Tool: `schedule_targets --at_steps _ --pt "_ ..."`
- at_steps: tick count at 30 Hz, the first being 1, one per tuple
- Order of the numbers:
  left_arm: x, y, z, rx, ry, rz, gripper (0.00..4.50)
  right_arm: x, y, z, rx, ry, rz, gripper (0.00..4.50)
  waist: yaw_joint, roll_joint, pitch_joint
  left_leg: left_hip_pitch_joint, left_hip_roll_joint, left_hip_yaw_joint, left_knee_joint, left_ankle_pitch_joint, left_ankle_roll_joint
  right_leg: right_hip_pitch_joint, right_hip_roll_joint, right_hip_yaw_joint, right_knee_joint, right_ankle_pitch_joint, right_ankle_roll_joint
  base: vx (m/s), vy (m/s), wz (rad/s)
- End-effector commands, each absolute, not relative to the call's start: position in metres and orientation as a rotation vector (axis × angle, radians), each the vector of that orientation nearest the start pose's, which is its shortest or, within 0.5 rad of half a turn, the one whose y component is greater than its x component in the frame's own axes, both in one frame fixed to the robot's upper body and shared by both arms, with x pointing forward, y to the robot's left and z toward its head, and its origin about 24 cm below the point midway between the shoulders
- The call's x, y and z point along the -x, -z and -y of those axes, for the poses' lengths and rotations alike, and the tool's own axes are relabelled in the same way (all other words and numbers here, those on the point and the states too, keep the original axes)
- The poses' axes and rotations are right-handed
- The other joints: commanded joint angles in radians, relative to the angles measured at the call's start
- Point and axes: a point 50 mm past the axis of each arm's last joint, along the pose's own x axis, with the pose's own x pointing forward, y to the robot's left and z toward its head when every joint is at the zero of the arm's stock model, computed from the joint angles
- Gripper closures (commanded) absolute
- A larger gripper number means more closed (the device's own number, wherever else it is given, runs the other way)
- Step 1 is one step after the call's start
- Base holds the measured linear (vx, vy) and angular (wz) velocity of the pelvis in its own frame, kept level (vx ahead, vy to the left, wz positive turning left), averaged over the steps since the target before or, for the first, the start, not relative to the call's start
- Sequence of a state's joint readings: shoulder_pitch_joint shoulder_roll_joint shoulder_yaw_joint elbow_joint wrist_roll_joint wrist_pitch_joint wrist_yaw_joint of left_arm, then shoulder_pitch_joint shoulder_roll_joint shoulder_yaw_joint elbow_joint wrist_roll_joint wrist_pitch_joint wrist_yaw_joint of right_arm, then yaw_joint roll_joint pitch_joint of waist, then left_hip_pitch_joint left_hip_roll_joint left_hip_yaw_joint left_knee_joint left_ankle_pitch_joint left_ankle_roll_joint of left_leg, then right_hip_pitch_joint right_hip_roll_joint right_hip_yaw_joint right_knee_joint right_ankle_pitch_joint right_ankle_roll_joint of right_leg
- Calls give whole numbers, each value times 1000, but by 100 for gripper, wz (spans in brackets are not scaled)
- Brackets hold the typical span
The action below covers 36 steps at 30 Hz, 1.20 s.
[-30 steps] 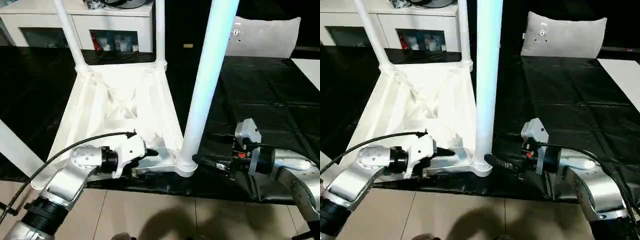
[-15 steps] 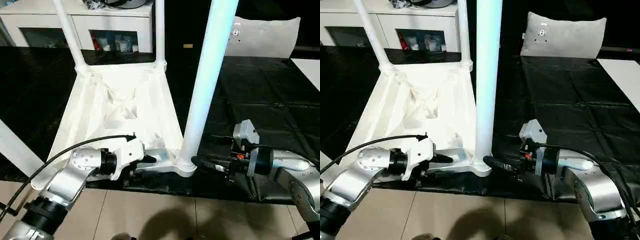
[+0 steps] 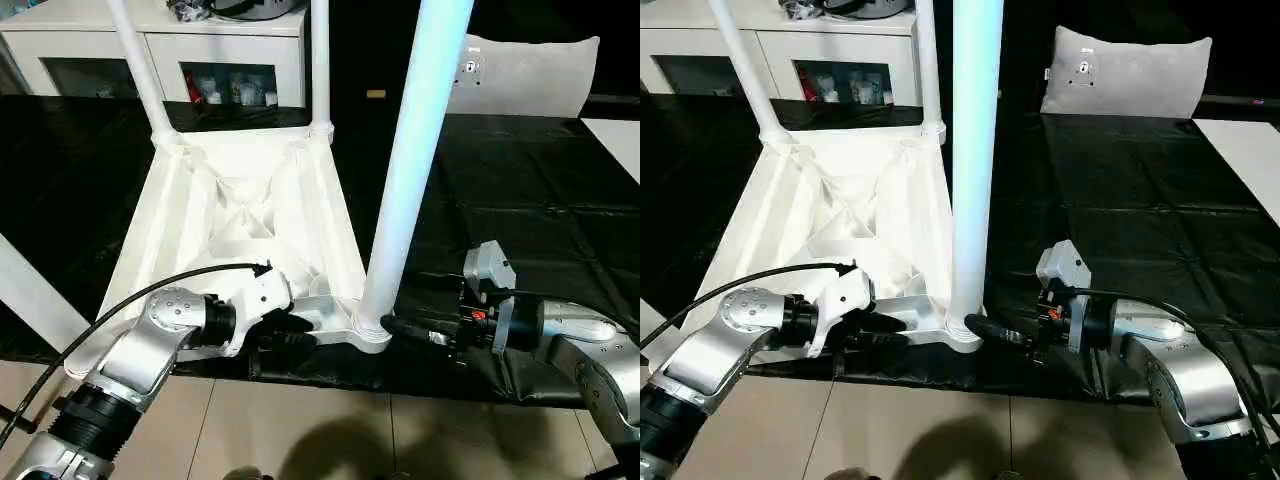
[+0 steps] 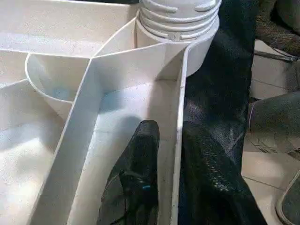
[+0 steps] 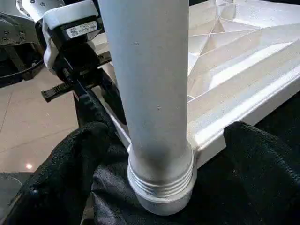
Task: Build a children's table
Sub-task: Rotate leg to tighten
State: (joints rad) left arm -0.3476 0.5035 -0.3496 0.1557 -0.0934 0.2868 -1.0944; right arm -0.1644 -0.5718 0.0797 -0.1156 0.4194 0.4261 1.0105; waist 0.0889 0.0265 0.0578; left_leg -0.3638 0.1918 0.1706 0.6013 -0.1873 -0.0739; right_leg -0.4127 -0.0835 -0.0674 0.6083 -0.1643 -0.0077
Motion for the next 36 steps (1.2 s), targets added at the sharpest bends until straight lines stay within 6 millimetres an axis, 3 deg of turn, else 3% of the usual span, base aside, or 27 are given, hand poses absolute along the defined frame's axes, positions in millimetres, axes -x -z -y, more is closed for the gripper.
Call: schedule_targets --at_steps 1,2,3,6,9,12,14,15,16,17,20,22,27,32,36 --pt "-272 -43 -145 -414 1280 -513 402 -253 -93 175 94 -1137 -269 0 2 -7 -61 4 23 -11 -78 -280 30 45 -51 35 -104 -510 -92 0 0 0" --pt "-272 -43 -145 -414 1280 -513 402 -253 -93 175 94 -1137 -269 0 2 -7 -61 4 23 -10 -77 -281 30 44 -50 35 -104 -511 -91 0 0 0" --pt "-272 -42 -145 -426 1282 -519 431 -253 -93 175 94 -1139 -270 0 2 -6 -60 4 23 -11 -77 -285 30 44 -51 35 -105 -520 -88 0 0 0" --pt "-272 -42 -145 -448 1303 -528 438 -255 -92 172 97 -1169 -272 0 2 -7 -61 5 22 -12 -78 -291 28 43 -51 34 -106 -536 -81 0 0 0" --pt "-273 -44 -144 -446 1326 -510 450 -258 -91 170 85 -1196 -277 35 -1 -6 -62 3 23 -13 -78 -286 28 44 -51 34 -104 -522 -86 0 0 0" --pt "-274 -52 -141 -449 1406 -462 450 -261 -88 167 46 -1278 -305 47 -1 -5 -68 2 25 -10 -75 -256 36 47 -51 37 -94 -437 -123 0 0 0" --pt "-273 -55 -139 -450 1454 -440 450 -261 -87 165 36 -1324 -326 79 2 -5 -71 -1 28 -10 -74 -230 41 51 -51 39 -84 -362 -152 0 0 0" --pt "-272 -56 -139 -452 1470 -434 450 -262 -87 164 35 -1336 -330 79 1 -10 -72 -3 28 -10 -73 -218 45 54 -51 38 -81 -337 -161 0 0 0" --pt "-272 -57 -138 -454 1478 -431 450 -262 -87 164 35 -1341 -332 79 5 -6 -75 -2 28 -7 -69 -185 51 53 -50 40 -73 -267 -188 0 0 0" --pt "-272 -58 -138 -463 1503 -429 450 -266 -85 163 37 -1347 -337 100 5 -9 -76 -2 28 -6 -68 -178 54 53 -50 39 -70 -248 -198 0 0 0" --pt "-273 -60 -138 -499 1534 -433 450 -274 -80 160 60 -1366 -359 124 5 -5 -75 -3 28 -4 -66 -174 57 54 -51 38 -66 -229 -221 0 0 0" --pt "-275 -61 -139 -511 1533 -432 450 -276 -79 157 57 -1381 -362 144 9 -4 -72 3 28 -3 -68 -207 46 52 -51 39 -73 -281 -211 0 0 0" --pt "-283 -63 -142 -537 1504 -432 450 -277 -80 150 42 -1435 -365 175 15 -5 -71 2 30 -5 -71 -222 36 55 -52 37 -73 -302 -198 0 0 0" --pt "-289 -63 -144 -524 1469 -443 450 -280 -78 148 29 -1451 -362 234 19 -4 -70 6 27 -4 -71 -242 24 51 -54 39 -80 -367 -178 0 0 0" --pt "-296 -63 -142 -468 1403 -442 450 -279 -77 143 4 -1423 -349 243 22 -4 -68 7 29 -5 -74 -248 18 51 -54 38 -82 -386 -169 0 0 0"
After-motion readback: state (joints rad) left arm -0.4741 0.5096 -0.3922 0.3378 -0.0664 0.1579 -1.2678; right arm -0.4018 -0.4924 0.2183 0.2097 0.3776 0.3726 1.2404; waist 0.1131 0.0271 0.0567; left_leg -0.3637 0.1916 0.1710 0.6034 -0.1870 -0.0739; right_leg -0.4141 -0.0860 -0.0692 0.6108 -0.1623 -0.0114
